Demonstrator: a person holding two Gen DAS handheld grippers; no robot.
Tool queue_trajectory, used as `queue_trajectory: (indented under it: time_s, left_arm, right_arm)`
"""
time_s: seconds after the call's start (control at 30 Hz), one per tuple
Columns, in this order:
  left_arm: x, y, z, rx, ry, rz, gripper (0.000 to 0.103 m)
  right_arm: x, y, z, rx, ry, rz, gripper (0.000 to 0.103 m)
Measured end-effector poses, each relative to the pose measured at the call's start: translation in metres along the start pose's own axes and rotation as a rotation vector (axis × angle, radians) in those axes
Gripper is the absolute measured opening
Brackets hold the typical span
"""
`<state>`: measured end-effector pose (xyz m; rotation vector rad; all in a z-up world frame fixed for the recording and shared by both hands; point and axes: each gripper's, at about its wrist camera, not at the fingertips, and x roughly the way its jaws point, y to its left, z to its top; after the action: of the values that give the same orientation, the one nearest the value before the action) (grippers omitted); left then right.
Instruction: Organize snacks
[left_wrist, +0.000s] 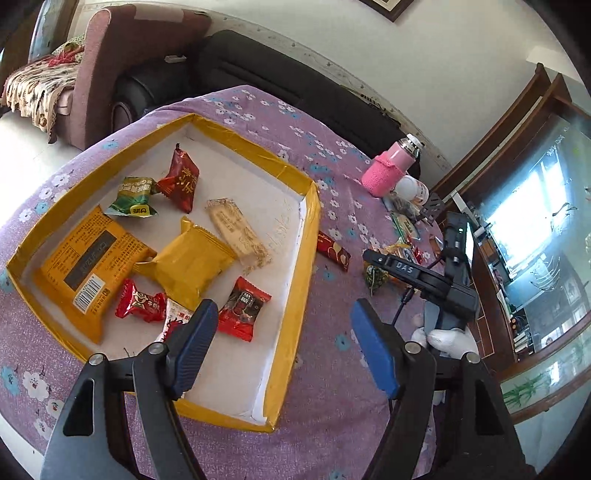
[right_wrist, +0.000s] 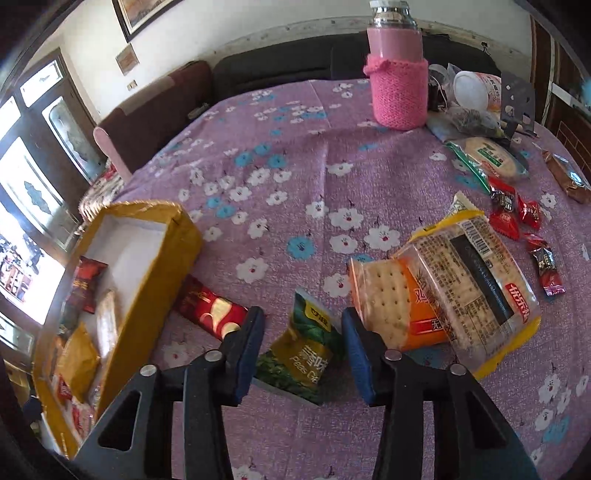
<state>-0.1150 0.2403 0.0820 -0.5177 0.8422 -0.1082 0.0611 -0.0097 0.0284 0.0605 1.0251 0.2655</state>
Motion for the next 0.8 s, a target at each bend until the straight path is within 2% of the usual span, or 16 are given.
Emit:
queue_trajectory:
  time_s: [0.1, 0.17, 0.27, 0.33, 0.4, 0.47, 0.53, 0.67, 0.73, 0.8]
  left_arm:
    - [-0.001, -0.007, -0.003, 0.039, -0.009, 0.016, 0.074]
    - [-0.001, -0.009, -0.004, 0.043, -0.011, 0.009, 0.074]
    - [0.0, -0.012, -0.007, 0.045, -0.002, 0.0, 0.074]
    - [0.002, -0.015, -0.008, 0.048, 0.006, -0.006, 0.074]
    - [0.003, -0.018, -0.01, 0.052, 0.013, -0.014, 0.074]
    - [0.003, -0.023, -0.013, 0.062, 0.019, -0.021, 0.074]
    - [0.004, -0.029, -0.015, 0.075, 0.03, -0.034, 0.074]
    - [0.008, -0.046, -0.024, 0.125, 0.061, -0.056, 0.074]
    - [0.013, -0.055, -0.029, 0.153, 0.08, -0.064, 0.074]
    - [0.019, -0.063, -0.034, 0.186, 0.101, -0.068, 0.074]
  right_arm:
    - [-0.005, -0.005, -0.009, 0.001, 0.022, 0.032, 0.032]
    - [-0.014, -0.008, -0.018, -0.007, 0.046, 0.091, 0.03]
    - [-0.029, -0.011, -0.04, -0.023, 0.115, 0.221, 0.03]
    - [-0.038, -0.014, -0.055, -0.029, 0.17, 0.339, 0.033]
    - [-0.05, -0.024, -0.065, -0.003, 0.178, 0.412, 0.034]
    - [-0.064, -0.042, -0.065, 0.039, 0.124, 0.397, 0.039]
    - [-0.078, -0.064, -0.057, 0.08, 0.031, 0.316, 0.048]
    - [-0.085, -0.1, -0.036, 0.187, -0.072, 0.233, 0.053]
    - [-0.084, -0.108, -0.028, 0.201, -0.115, 0.166, 0.057]
    - [-0.078, -0.112, -0.019, 0.198, -0.121, 0.143, 0.058]
